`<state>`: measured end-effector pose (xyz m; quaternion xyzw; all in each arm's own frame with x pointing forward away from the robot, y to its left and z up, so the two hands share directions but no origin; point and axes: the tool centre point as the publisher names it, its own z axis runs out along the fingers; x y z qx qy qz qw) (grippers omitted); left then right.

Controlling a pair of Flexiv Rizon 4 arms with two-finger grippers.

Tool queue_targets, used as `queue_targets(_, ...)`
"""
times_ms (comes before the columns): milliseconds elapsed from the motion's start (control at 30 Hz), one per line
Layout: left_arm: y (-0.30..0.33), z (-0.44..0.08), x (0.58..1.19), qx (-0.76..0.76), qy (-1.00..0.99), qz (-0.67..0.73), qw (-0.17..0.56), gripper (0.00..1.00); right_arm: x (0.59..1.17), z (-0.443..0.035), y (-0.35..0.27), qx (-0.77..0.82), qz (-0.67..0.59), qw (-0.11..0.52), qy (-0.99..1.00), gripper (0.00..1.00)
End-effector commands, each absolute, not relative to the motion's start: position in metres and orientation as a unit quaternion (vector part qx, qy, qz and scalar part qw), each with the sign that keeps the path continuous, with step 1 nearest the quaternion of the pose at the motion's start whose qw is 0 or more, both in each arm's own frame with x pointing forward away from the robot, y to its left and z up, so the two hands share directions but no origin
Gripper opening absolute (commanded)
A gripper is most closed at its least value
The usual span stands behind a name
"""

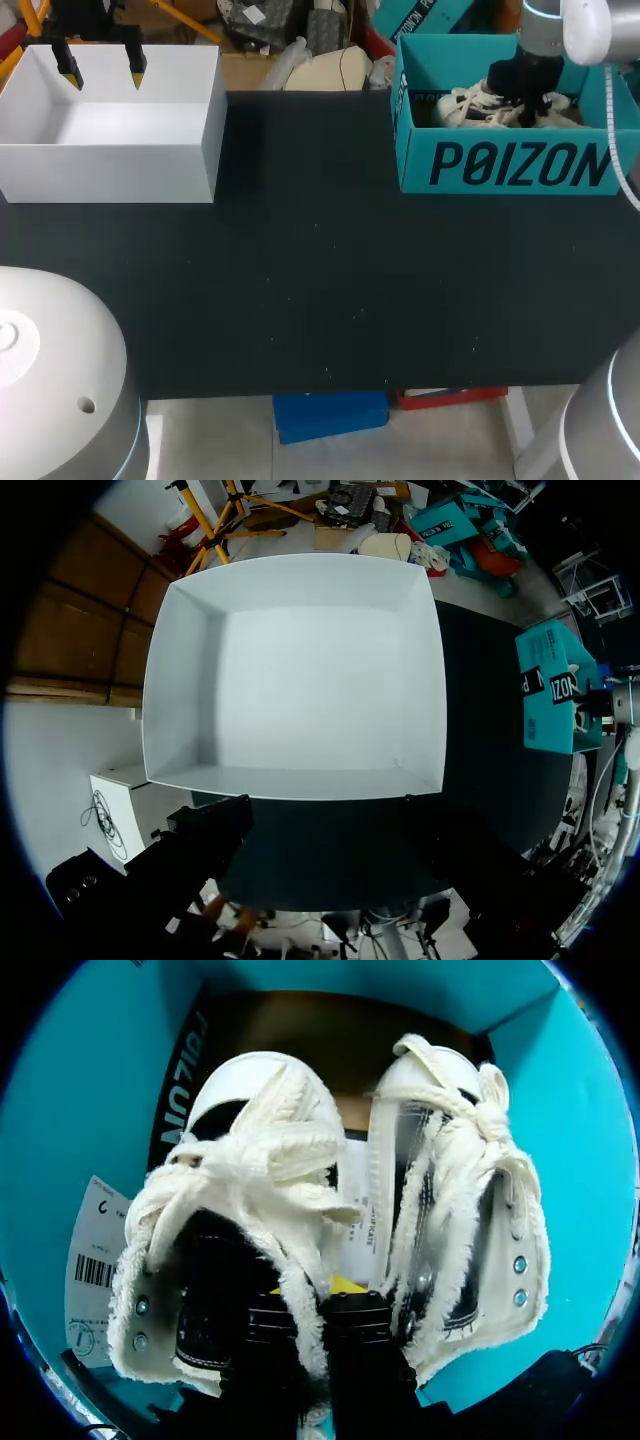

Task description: Take the shoe out of the shoebox, open the shoe tongue, remove and reinsert the insole, then place the shoe into the shoebox

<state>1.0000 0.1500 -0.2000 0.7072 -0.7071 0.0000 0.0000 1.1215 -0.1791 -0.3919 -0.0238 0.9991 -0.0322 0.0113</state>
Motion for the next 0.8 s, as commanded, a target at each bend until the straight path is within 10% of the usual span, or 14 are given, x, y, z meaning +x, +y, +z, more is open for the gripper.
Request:
queue_targets(33, 0.15, -0.2, 1.0, 0.707, -0.707, 0.0, 0.0, 1.0, 1.111, -0.356, -0.177, -0.021, -0.039, 0.017, 0.999, 0.0)
queue_targets(800, 0.15, -0.2, 1.0, 0.707, -0.707, 0.0, 0.0, 1.0, 1.059, -0.131, -0.14, -0.022, -0.087, 0.044, 0.995, 0.0)
